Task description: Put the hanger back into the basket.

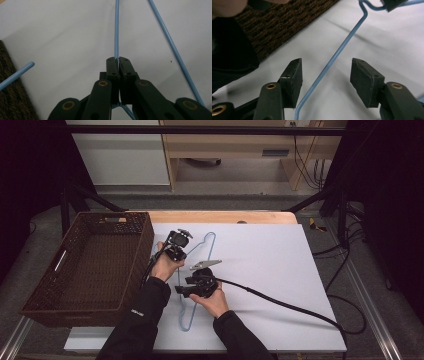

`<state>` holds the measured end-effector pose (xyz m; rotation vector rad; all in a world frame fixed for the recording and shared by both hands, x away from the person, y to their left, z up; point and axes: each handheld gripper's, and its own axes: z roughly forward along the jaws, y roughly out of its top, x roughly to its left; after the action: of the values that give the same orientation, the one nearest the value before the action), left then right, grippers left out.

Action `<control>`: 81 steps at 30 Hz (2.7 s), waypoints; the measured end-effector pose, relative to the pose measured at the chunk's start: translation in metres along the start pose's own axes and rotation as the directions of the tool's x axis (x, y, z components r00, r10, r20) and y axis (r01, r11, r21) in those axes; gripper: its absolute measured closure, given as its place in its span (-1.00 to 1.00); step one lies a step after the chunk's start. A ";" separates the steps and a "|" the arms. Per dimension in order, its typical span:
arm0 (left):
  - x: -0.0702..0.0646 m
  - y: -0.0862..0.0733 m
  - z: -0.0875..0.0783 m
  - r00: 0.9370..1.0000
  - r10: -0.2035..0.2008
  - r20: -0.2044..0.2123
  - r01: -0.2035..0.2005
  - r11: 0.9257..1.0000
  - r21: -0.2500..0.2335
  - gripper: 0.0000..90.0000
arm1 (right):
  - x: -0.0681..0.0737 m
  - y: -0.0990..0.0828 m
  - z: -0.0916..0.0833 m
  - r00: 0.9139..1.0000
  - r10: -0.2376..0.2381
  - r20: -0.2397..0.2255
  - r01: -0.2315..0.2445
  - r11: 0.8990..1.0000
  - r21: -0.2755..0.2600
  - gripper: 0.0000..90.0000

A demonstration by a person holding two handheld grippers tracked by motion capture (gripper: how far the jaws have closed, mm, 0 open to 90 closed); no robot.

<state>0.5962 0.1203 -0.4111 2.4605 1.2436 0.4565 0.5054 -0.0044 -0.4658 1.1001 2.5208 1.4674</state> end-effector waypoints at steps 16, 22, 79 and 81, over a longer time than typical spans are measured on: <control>0.000 0.000 0.000 1.000 0.000 0.005 0.000 1.000 0.005 0.95 | -0.005 -0.004 0.012 0.997 0.063 -0.040 -0.062 0.998 0.028 0.47; -0.001 0.001 0.001 1.000 -0.002 0.007 0.002 1.000 0.007 0.95 | -0.007 -0.002 0.012 0.993 0.112 -0.049 -0.110 0.993 0.042 0.60; 0.009 -0.025 -0.067 0.995 -0.099 0.012 0.099 0.977 -0.188 0.77 | 0.016 0.012 -0.022 0.983 0.179 0.031 -0.179 0.983 0.023 0.95; 0.012 -0.024 -0.073 0.994 -0.105 0.012 0.105 0.972 -0.212 0.48 | 0.017 0.013 -0.023 0.983 0.180 0.029 -0.180 0.983 0.024 0.95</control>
<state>0.5545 0.1550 -0.3551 2.2059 1.2484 0.5300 0.4917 -0.0079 -0.4379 1.3751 2.4872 1.4493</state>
